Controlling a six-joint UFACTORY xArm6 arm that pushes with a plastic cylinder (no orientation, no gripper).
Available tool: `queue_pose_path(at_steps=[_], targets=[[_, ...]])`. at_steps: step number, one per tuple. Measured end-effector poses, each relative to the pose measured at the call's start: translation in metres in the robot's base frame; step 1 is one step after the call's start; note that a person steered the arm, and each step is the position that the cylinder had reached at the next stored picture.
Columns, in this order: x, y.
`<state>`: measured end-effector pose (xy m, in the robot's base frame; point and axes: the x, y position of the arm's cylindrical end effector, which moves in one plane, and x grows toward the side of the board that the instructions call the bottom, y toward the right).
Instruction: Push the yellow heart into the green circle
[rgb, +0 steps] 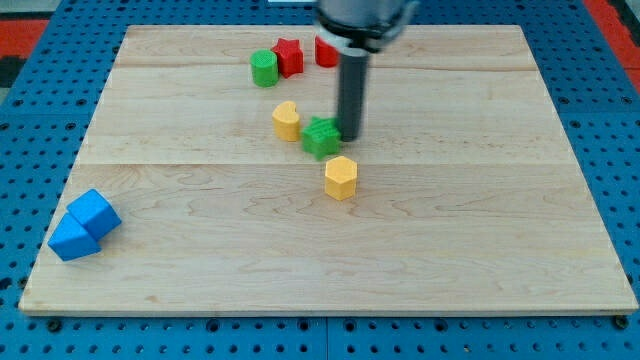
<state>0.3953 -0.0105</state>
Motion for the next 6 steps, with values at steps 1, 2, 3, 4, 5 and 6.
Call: queue_pose_path(at_steps=[1,2,3,4,5,6], targets=[[0.004,-0.032],[0.047,-0.003],[0.064,-0.062],[0.031,-0.072],[-0.013,-0.075],[-0.05,-0.087]])
